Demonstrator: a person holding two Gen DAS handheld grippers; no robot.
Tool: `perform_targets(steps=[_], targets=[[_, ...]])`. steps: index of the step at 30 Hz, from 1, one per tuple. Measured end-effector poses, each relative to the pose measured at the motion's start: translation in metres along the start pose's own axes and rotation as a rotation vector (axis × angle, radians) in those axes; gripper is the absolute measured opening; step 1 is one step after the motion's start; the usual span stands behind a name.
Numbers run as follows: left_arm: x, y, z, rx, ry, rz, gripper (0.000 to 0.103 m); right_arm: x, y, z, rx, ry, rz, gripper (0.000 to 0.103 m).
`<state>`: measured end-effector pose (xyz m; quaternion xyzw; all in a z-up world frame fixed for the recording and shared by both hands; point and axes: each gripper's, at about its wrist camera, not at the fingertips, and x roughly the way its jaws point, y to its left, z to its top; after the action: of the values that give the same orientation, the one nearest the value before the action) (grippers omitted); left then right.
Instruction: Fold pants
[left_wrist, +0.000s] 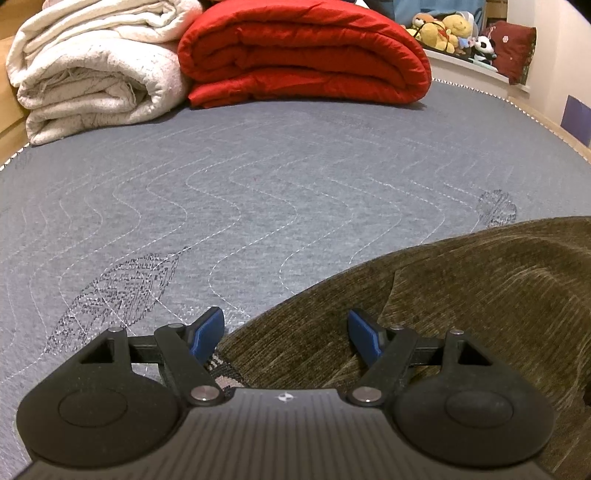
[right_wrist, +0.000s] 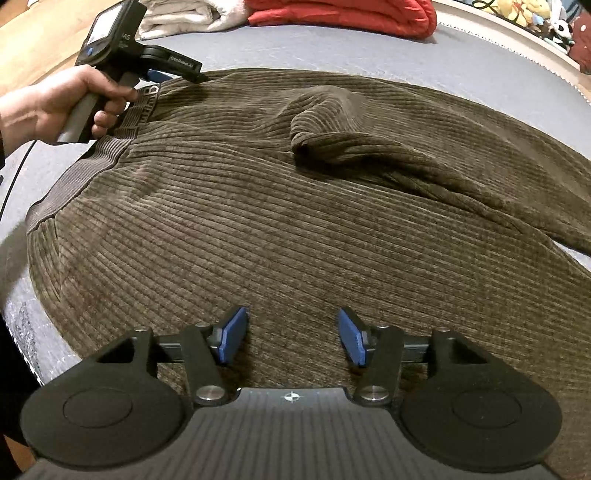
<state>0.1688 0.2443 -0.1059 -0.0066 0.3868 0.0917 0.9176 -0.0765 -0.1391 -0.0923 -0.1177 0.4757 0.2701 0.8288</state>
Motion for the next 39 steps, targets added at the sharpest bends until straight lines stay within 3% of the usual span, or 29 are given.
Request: perform_targets(steps=[8, 11, 13, 16, 26, 31, 34, 39], targets=[[0.003, 0.001, -0.001, 0.0, 0.004, -0.005, 0.077, 0.0, 0.002, -0.002, -0.011, -0.001, -0.004, 0.062], [0.001, -0.003, -0.001, 0.017, 0.001, -0.03, 0.053, 0.001, 0.003, -0.002, -0.017, -0.002, -0.006, 0.063], [-0.003, -0.008, 0.0, 0.042, -0.008, -0.039, 0.026, 0.001, 0.004, -0.002, -0.022, -0.001, -0.009, 0.063], [-0.007, -0.016, 0.0, 0.085, -0.017, -0.029, 0.015, 0.001, 0.004, -0.001, -0.022, 0.004, -0.012, 0.063], [-0.056, -0.032, -0.001, 0.126, -0.126, -0.015, 0.007, 0.002, 0.013, -0.001, -0.05, -0.002, -0.05, 0.063], [-0.107, -0.057, -0.024, 0.261, -0.171, -0.01, 0.006, 0.002, 0.015, 0.003, -0.039, 0.008, -0.065, 0.062], [-0.154, -0.057, -0.036, 0.29, -0.201, -0.053, 0.006, -0.003, 0.016, 0.007, -0.023, 0.003, -0.067, 0.062], [-0.238, -0.043, -0.075, 0.302, -0.221, -0.164, 0.006, -0.026, 0.015, 0.009, 0.011, -0.103, -0.08, 0.056]])
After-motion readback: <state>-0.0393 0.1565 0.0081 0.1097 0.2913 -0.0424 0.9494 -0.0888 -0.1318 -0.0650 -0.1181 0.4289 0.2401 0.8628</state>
